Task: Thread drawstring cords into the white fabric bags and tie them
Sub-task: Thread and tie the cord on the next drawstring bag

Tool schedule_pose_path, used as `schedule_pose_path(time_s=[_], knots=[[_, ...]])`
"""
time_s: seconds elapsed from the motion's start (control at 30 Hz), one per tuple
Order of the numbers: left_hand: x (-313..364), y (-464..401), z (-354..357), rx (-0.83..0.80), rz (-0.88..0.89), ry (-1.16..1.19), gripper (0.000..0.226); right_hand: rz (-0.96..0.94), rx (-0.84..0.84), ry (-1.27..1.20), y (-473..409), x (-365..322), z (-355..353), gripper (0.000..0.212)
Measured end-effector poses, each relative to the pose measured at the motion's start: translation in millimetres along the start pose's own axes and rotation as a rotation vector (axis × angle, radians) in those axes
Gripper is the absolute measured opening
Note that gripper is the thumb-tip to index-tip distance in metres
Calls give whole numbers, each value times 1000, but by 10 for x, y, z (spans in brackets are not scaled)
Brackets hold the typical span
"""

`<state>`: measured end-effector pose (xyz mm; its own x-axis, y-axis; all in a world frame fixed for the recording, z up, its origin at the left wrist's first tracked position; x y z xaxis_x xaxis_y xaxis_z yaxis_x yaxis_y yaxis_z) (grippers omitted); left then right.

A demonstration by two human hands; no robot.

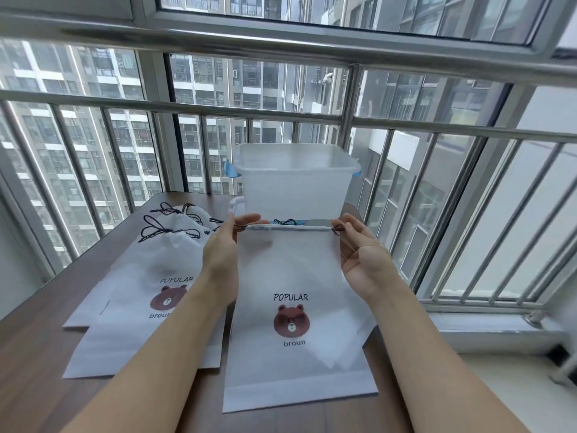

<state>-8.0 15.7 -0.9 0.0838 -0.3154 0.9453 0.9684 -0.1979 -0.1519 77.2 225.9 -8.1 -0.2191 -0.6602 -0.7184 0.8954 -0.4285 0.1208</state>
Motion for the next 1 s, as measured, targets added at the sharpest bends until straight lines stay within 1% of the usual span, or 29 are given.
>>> schedule_pose_path(time_s=[0.2, 0.33, 0.4, 0.5, 0.57, 0.63, 0.8, 0.87, 0.93, 1.0], knots=[[-4, -6, -14, 75, 38, -33, 46, -19, 38, -75, 1, -31, 3, 12], [-23, -27, -2, 95, 52, 20, 50, 15, 55, -143, -37, -16, -48, 12], [-23, -21, 14, 59, 38, 97, 50, 27, 67, -197, -52, -13, -72, 12], [36, -52, -1, 11, 48, 338, 51, 35, 60, -345, -55, -77, -113, 15], [130, -81, -67, 49, 79, 468, 50, 26, 70, -450, -67, -138, -177, 21], [244, -100, -159, 97, 107, 527, 50, 7, 112, -495, -85, -215, -271, 27], [379, -184, -526, 195, 181, 464, 51, -133, 315, -275, -60, -492, -544, 41], [380, -198, -575, 222, 184, 435, 51, -172, 347, -210, -43, -532, -562, 42], [387, -184, -554, 228, 202, 392, 52, -215, 315, -127, -23, -509, -479, 41], [392, -140, -452, 163, 219, 334, 53, -258, 193, 2, 22, -475, -314, 35]])
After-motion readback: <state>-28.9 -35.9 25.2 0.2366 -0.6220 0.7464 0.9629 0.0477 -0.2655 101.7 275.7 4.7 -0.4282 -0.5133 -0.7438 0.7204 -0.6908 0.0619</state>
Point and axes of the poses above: each hand's wrist, its own y-axis away from the middle knuckle, its own z-axis out of the palm, x = y × z, the point moved 4 cm from there along -y, towards the middle knuckle, and after that the axes turned 6 degrees about z, right-handed, at the moved point
